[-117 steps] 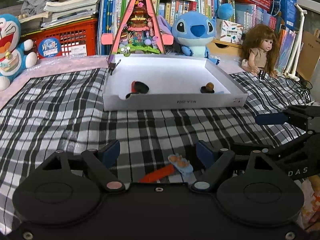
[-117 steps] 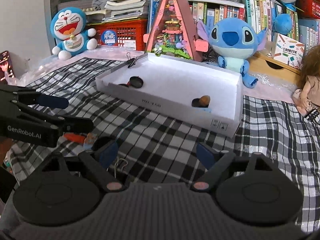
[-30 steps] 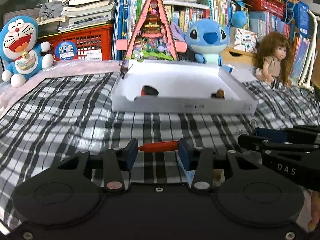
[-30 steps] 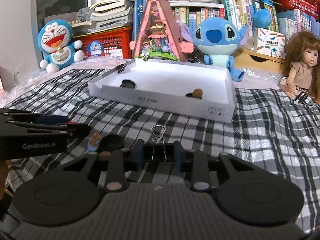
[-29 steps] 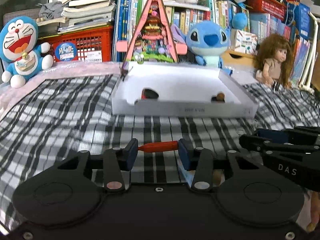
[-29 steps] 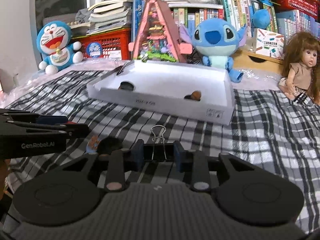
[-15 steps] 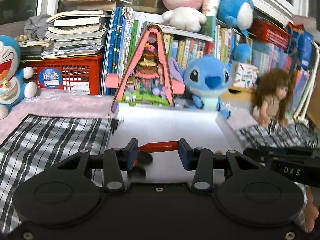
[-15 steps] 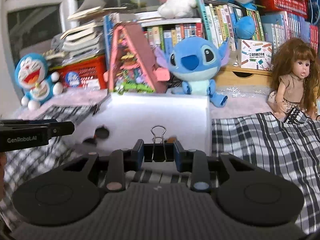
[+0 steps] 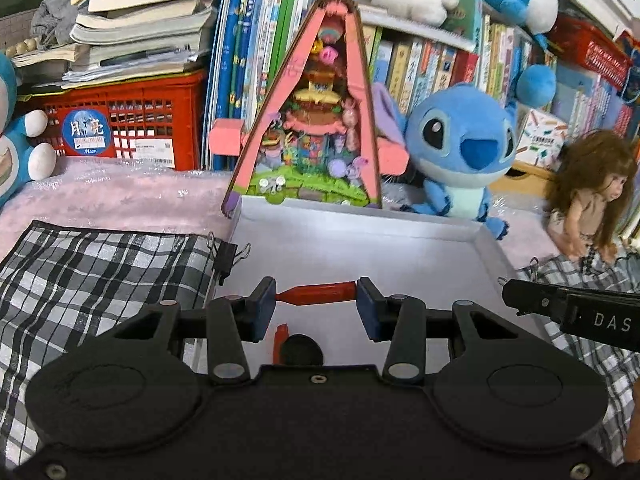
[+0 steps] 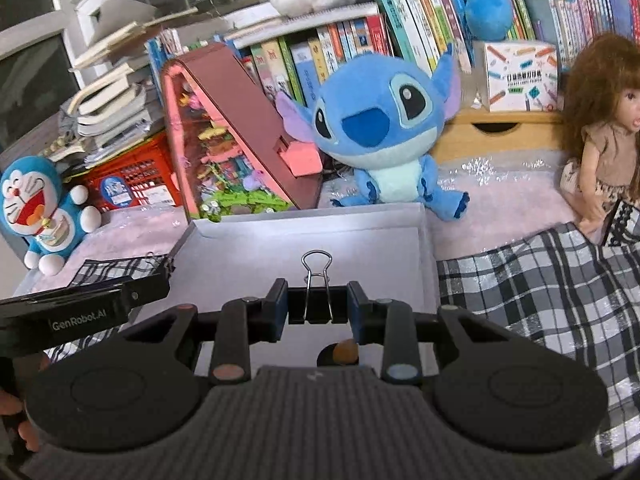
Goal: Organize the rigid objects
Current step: 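Carry red-handled piece with left tool into the tray while right tool carries the binder clip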
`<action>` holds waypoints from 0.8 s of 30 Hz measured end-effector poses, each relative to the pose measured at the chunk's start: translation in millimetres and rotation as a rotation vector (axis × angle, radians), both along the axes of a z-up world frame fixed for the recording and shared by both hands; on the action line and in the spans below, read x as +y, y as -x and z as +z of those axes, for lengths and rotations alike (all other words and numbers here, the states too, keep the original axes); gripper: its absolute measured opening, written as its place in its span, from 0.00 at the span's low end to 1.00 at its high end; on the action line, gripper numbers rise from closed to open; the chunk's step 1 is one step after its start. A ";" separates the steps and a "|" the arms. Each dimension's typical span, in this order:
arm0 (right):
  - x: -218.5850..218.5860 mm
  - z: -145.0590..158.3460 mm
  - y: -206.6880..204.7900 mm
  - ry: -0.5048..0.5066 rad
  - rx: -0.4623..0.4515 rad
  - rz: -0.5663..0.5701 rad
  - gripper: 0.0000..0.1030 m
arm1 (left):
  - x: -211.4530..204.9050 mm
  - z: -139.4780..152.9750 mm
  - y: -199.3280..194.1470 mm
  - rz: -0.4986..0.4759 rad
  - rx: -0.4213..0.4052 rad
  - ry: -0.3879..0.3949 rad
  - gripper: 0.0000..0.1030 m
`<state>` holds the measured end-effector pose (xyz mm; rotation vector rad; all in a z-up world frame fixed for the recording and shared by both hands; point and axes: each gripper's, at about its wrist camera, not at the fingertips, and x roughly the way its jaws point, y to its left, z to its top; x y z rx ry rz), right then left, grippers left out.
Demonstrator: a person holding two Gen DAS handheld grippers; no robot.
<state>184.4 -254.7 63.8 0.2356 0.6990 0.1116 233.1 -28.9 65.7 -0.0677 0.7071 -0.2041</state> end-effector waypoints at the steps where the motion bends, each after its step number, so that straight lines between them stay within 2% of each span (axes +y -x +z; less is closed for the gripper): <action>1: 0.5 -2.8 -2.9 0.002 0.007 -0.003 0.36 | -0.3 -2.8 -2.2 -0.001 0.002 -0.006 0.40; 24: 8.0 -37.2 -34.4 0.051 0.090 -0.039 0.36 | -7.4 -36.8 -31.3 0.018 0.033 -0.093 0.40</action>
